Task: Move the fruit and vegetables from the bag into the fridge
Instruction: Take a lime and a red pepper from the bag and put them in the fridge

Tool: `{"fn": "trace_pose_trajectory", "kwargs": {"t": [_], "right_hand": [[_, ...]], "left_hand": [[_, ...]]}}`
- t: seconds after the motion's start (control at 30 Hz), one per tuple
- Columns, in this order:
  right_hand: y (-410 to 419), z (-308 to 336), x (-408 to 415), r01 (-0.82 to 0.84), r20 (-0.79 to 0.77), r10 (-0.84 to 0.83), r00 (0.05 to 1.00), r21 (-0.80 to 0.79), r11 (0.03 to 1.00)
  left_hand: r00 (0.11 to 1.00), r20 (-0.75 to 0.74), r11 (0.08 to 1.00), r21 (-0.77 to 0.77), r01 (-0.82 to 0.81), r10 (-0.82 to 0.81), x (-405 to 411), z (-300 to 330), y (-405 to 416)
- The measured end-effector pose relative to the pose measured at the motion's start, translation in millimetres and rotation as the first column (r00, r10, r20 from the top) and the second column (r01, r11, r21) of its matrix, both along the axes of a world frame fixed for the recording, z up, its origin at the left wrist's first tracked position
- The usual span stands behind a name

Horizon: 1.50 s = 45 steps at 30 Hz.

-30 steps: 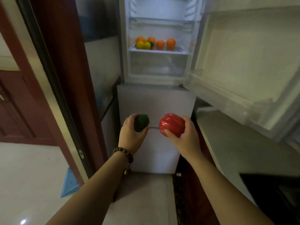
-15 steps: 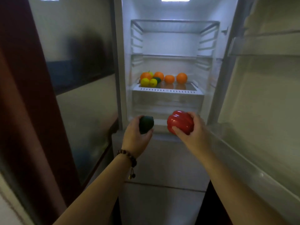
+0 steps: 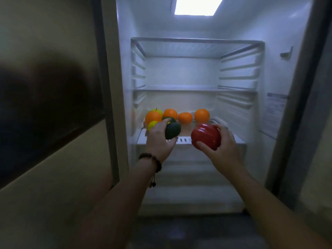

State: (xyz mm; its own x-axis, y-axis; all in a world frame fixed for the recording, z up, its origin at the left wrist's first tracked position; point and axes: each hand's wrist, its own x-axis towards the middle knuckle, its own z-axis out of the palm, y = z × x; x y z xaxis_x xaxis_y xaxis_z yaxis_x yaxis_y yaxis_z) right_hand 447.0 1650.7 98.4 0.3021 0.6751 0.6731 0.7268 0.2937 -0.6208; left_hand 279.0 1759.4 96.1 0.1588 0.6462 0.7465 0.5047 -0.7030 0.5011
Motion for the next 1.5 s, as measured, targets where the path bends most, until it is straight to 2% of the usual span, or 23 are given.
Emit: {"fn": "trace_pose_trajectory", "kwargs": {"t": [0.1,0.23,0.37,0.53,0.67,0.73,0.83,0.93,1.07,1.13,1.23,1.3,1.4,1.5], "right_hand": [[22,5,7,0.033,0.005,-0.033,0.999,0.005,0.999],[40,7,21,0.083,0.046,-0.082,0.996,-0.008,0.997],[54,10,39,0.095,0.054,-0.093,0.994,-0.044,0.994],[64,16,50,0.061,0.016,-0.061,0.998,-0.013,0.998],[68,23,47,0.041,-0.008,-0.041,0.999,0.002,0.999],[66,24,46,0.03,-0.021,-0.029,0.999,0.021,0.999],[61,30,42,0.02,-0.045,-0.016,0.999,0.077,0.997],[54,48,35,0.028,-0.122,-0.003,0.992,0.197,0.98],[50,87,30,0.067,-0.159,-0.017,0.987,0.32,0.945],[54,106,32,0.081,-0.16,-0.025,0.987,0.35,0.933],[71,135,36,0.059,-0.178,-0.003,0.984,0.306,0.95],[89,151,38,-0.015,-0.242,0.073,0.967,0.232,0.973],[126,174,48,-0.069,-0.341,0.099,0.935,0.099,0.993],[162,195,71,-0.063,-0.347,0.047,0.937,-0.037,0.997]], "left_hand": [[0.998,-0.052,0.994,-0.106,0.014,-0.02,25,21,56],[0.964,-0.26,0.997,-0.036,-0.064,0.052,56,34,121],[0.935,-0.351,0.991,-0.107,-0.081,0.039,76,41,154],[0.812,-0.582,0.979,-0.13,-0.154,0.05,86,38,177],[0.734,-0.671,0.974,-0.079,-0.211,0.104,85,38,181],[0.75,-0.652,0.975,-0.076,-0.207,0.108,82,45,174],[0.879,-0.474,0.99,-0.09,-0.109,0.054,77,55,147],[0.945,-0.327,0.998,0.061,0.033,-0.011,77,61,101],[0.957,-0.263,0.957,0.225,0.184,-0.122,64,78,53],[0.964,-0.23,0.919,0.335,0.207,-0.133,56,95,42],[0.978,-0.209,0.874,0.474,0.106,-0.005,44,123,48],[0.946,-0.296,0.9,0.436,0.009,0.134,38,136,59],[0.829,-0.47,0.933,0.326,-0.154,0.301,40,139,69],[0.795,-0.478,0.905,0.374,-0.201,0.374,46,136,71]]}}
